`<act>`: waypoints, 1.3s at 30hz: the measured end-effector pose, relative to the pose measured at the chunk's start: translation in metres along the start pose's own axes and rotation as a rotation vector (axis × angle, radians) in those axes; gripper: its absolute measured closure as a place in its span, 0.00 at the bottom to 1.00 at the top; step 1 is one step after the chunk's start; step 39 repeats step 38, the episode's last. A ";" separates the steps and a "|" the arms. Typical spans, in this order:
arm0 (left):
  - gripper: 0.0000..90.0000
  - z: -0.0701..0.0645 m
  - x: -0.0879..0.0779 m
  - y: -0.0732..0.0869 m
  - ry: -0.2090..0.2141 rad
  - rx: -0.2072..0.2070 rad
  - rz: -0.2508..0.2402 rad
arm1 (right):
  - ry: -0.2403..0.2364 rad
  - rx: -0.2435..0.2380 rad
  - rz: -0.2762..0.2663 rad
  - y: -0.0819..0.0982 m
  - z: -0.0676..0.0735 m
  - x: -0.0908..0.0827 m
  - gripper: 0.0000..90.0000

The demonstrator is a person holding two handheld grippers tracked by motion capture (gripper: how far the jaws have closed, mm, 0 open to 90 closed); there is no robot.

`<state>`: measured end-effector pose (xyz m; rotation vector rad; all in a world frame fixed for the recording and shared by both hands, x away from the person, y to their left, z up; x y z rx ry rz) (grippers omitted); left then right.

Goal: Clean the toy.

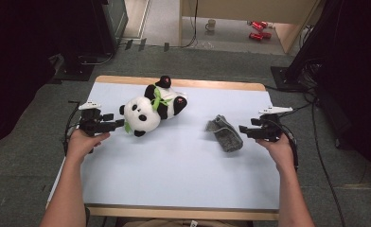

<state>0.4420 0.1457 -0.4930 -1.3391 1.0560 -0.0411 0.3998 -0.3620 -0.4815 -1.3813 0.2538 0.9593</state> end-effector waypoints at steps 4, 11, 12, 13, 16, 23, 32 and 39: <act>0.39 0.005 -0.003 0.008 -0.027 0.000 0.010 | 0.017 0.025 -0.008 0.003 -0.013 0.003 0.39; 0.40 0.010 0.001 0.028 -0.089 0.082 0.096 | 0.088 0.059 0.045 0.019 -0.037 0.021 0.43; 0.40 0.010 0.002 0.030 -0.092 0.088 0.101 | 0.094 0.066 0.050 0.020 -0.040 0.022 0.43; 0.40 0.010 0.003 0.031 -0.094 0.094 0.107 | 0.097 0.074 0.053 0.021 -0.042 0.022 0.43; 0.40 0.012 0.005 0.038 -0.100 0.103 0.126 | 0.102 0.104 0.080 0.027 -0.048 0.026 0.49; 0.40 0.016 0.011 0.053 -0.107 0.137 0.165 | 0.135 0.118 0.096 0.039 -0.061 0.035 0.52; 0.31 0.011 0.014 0.056 -0.140 0.135 0.133 | 0.173 0.023 0.089 0.044 -0.053 0.039 0.41; 0.27 0.010 0.014 0.058 -0.135 0.138 0.113 | 0.172 0.039 0.062 0.045 -0.053 0.040 0.39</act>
Point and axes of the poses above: each handheld gripper's, and its own axes: x roughly forward along the jaws, y roughly out of its underside, z roughly to its left, the point moved 8 cm from there along x, roughly forward along the jaws, and after that the axes turned 8 degrees about x, right-handed, at the moved point
